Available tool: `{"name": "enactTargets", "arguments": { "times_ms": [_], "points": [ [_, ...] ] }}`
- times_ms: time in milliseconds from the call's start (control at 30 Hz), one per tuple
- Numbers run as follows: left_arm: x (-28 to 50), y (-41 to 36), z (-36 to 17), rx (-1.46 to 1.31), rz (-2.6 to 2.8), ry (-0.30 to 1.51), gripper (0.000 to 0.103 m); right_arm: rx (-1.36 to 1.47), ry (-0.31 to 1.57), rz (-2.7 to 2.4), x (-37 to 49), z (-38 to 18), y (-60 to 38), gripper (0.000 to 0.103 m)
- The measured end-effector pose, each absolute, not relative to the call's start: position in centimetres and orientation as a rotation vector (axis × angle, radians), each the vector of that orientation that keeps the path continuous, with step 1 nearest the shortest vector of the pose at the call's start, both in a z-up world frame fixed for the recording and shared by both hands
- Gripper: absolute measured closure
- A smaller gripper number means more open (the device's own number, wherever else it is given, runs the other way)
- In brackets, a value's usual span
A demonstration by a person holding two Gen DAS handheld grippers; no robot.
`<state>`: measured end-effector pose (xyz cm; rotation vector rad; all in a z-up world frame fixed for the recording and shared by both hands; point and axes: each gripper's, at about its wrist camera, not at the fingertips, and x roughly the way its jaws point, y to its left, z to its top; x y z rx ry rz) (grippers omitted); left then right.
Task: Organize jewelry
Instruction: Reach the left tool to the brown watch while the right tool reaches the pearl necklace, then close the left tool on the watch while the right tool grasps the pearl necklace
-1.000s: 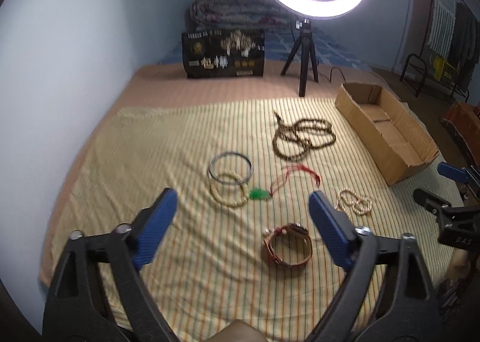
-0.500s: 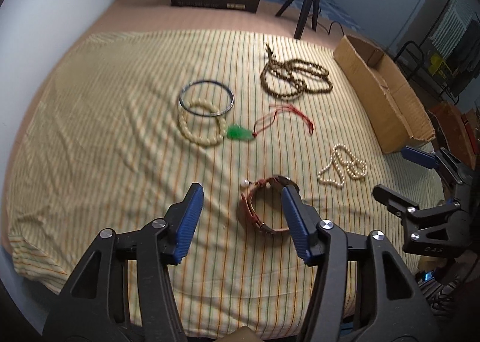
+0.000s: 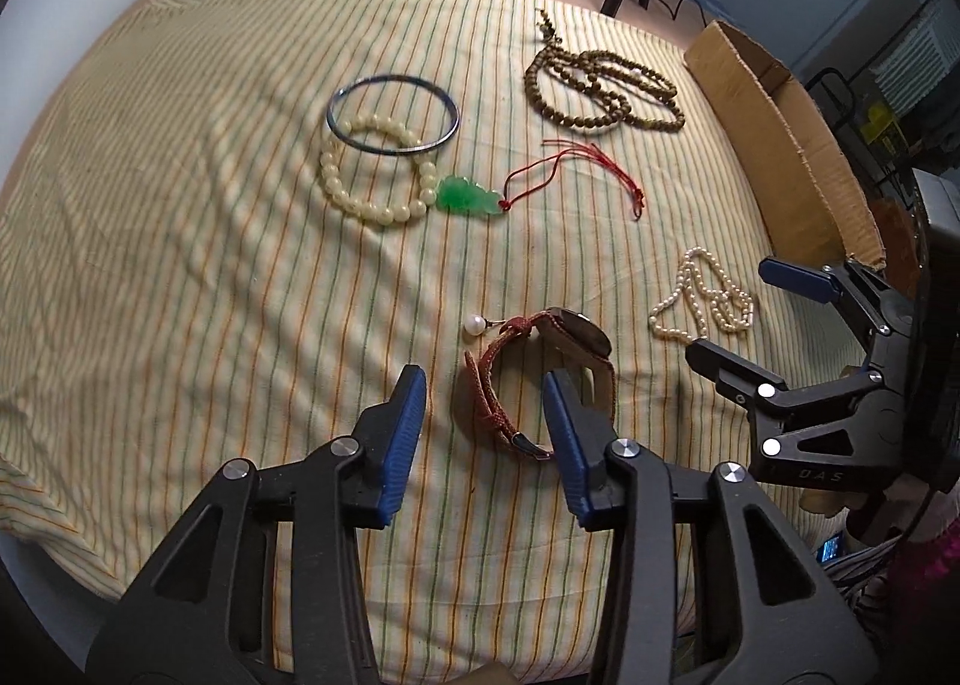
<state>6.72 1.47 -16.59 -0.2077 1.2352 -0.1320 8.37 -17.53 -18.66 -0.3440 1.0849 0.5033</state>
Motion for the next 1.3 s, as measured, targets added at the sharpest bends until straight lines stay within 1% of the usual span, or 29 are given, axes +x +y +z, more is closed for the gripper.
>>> {"name": "enactTargets", "arguments": {
  "times_ms": [67, 133, 233, 300, 400, 467, 533, 567, 633, 667, 733, 767, 833, 933, 1033, 1300],
  "points": [
    [6.9, 1.3, -17.0, -0.207, -0.135, 1.248, 0.066, -0.346, 1.098, 0.513, 8.6, -19.0, -17.5, 0.007],
    [6.9, 1.1, -17.3, -0.201, -0.138, 1.257, 0.067, -0.355, 1.114, 0.515, 8.9, -19.5, -17.3, 0.007],
    [7.0, 0.8, -18.2, -0.193, -0.142, 1.279, 0.072, -0.352, 1.13, 0.514, 9.3, -20.2, -17.2, 0.005],
    [7.1, 0.6, -18.5, -0.184, -0.138, 1.284, 0.073, -0.342, 1.135, 0.516, 9.5, -20.3, -17.3, 0.005],
    [7.4, 0.3, -18.7, -0.171, -0.138, 1.279, 0.079, -0.336, 1.14, 0.517, 9.8, -20.5, -17.4, 0.005],
    [7.6, 0.2, -18.8, -0.176, -0.139, 1.282, 0.084, -0.333, 1.135, 0.516, 9.8, -20.4, -17.5, 0.011],
    [7.7, 0.1, -18.9, -0.171, -0.137, 1.28, 0.085, -0.328, 1.13, 0.52, 10.2, -20.4, -17.5, 0.024],
    [7.7, 0.1, -18.9, -0.169, -0.138, 1.279, 0.086, -0.323, 1.129, 0.522, 10.2, -20.3, -17.6, 0.028],
    [7.9, 0.1, -19.0, -0.167, -0.139, 1.276, 0.089, -0.312, 1.127, 0.526, 10.3, -20.0, -17.8, 0.046],
    [7.9, 0.1, -19.0, -0.167, -0.139, 1.275, 0.091, -0.307, 1.127, 0.526, 10.3, -19.9, -17.8, 0.05],
    [7.7, 0.3, -18.9, -0.166, -0.142, 1.273, 0.092, -0.299, 1.128, 0.526, 10.4, -19.8, -18.0, 0.064],
    [7.7, 0.2, -18.9, -0.162, -0.142, 1.271, 0.093, -0.296, 1.129, 0.527, 10.3, -19.8, -18.0, 0.067],
    [7.6, 0.3, -18.9, -0.16, -0.142, 1.268, 0.093, -0.297, 1.126, 0.527, 10.4, -19.8, -17.9, 0.079],
    [7.6, 0.3, -18.8, -0.159, -0.146, 1.262, 0.096, -0.302, 1.122, 0.53, 10.1, -19.7, -17.7, 0.092],
    [7.4, 0.4, -18.6, -0.161, -0.151, 1.256, 0.096, -0.31, 1.116, 0.527, 9.5, -19.5, -17.5, 0.097],
    [6.6, 0.6, -17.5, -0.161, -0.157, 1.228, 0.096, -0.258, 1.079, 0.508, 9.5, -17.9, -18.4, 0.098]
  ]
}}
